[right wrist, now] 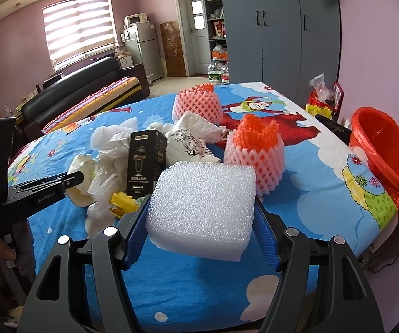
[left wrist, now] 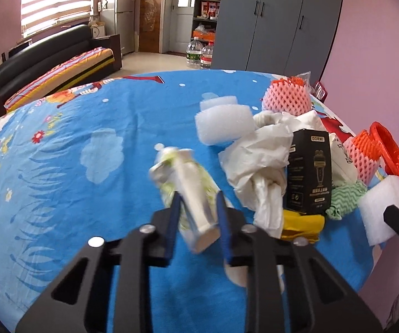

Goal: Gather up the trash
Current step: 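Grasp the white foam block with the right tool while the left tool grasps the paper cup, then carry the foam block and paper cup in both tools over the red bin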

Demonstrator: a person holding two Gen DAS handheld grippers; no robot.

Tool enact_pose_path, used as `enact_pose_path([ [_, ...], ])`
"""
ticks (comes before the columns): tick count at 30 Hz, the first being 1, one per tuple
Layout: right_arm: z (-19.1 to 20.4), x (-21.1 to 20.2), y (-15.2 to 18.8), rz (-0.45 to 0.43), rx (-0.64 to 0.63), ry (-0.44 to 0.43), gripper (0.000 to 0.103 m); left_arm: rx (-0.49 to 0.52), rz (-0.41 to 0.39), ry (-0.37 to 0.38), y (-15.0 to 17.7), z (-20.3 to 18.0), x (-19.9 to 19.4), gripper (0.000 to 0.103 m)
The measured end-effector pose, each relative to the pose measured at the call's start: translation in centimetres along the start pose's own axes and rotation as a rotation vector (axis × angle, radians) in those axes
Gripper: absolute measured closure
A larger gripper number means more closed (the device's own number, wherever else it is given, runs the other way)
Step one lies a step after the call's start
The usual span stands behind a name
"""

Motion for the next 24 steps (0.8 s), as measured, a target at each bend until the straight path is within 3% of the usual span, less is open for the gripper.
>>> enact_pose_path([
  [11, 0.8, -2.1, -0.5, -0.059, -0.012, -0.010, 0.037, 0.046, -0.112, -0.016, -0.2, 0.5, -3.6, 0.087],
  [24, -2.6, -3.8, -1.1, -0.111, 0.060, 0.032, 0.037, 0.157, -0.197, 0.039, -1.1, -4.0, -6.0, 0.087],
])
Point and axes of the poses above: each gripper's, at about its wrist camera, not at the fingertips, and x roughly the way its jaws point, z to its left, y to its underside, the point moved 2 cm from there along x, roughly the way its jaws point, and after that the axes turned 4 degrees about x, right-handed, at the moved point
